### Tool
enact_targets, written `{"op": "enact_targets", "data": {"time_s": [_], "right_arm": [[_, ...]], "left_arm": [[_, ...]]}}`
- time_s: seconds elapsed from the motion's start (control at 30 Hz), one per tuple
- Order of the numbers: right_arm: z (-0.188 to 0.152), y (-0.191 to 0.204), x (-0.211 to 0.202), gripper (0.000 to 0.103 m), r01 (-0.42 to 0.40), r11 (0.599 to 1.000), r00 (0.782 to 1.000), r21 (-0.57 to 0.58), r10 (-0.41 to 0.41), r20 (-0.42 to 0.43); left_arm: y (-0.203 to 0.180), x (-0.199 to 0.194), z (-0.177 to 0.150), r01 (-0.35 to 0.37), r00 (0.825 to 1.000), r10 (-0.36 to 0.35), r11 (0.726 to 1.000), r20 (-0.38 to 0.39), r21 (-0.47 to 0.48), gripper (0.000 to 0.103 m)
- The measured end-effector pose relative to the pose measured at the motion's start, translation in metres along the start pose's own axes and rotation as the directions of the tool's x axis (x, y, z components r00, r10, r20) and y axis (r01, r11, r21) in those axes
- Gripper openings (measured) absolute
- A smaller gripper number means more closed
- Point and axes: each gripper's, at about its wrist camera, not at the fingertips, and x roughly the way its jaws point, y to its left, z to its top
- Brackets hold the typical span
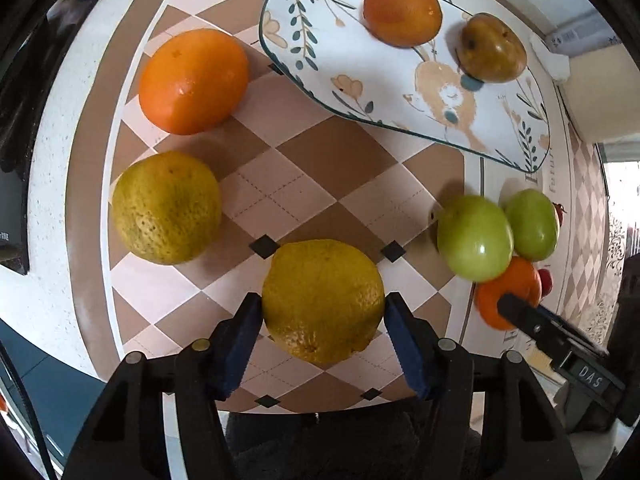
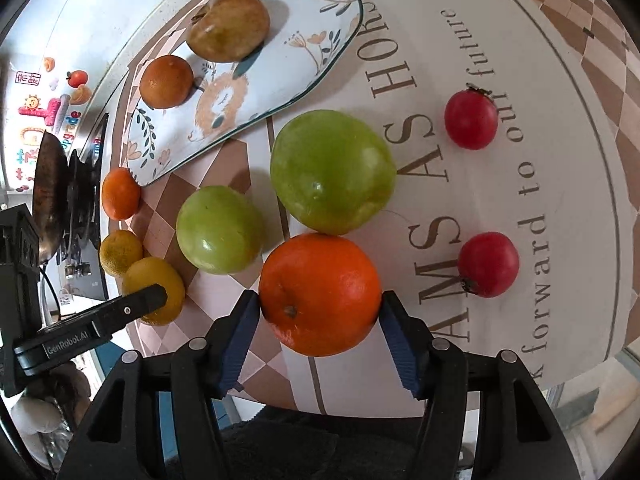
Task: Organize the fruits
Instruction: 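Grasp the large yellow citrus with the left tool while the right tool grasps an orange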
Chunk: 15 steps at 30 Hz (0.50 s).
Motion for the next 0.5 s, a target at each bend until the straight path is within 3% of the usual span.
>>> {"op": "enact_targets", "data": {"time_s": [0.23, 0.5], "right_arm": [[-0.001, 0.006, 0.003, 0.064, 0.036, 0.999, 0.999, -0.031, -0.035, 0.022], [-0.008, 0.019, -0.01, 0.064, 0.05, 0.995, 0.997, -0.091, -0.045, 0.058]], "left_arm": [[0.007, 0.005, 0.015, 0.009, 1.0, -0.009, 1.0, 0.01, -0.004, 0.061], [-0.009, -0.006, 0.007, -0.02, 0.999, 0.019, 0.999, 0.05, 0.034, 0.06]]}}
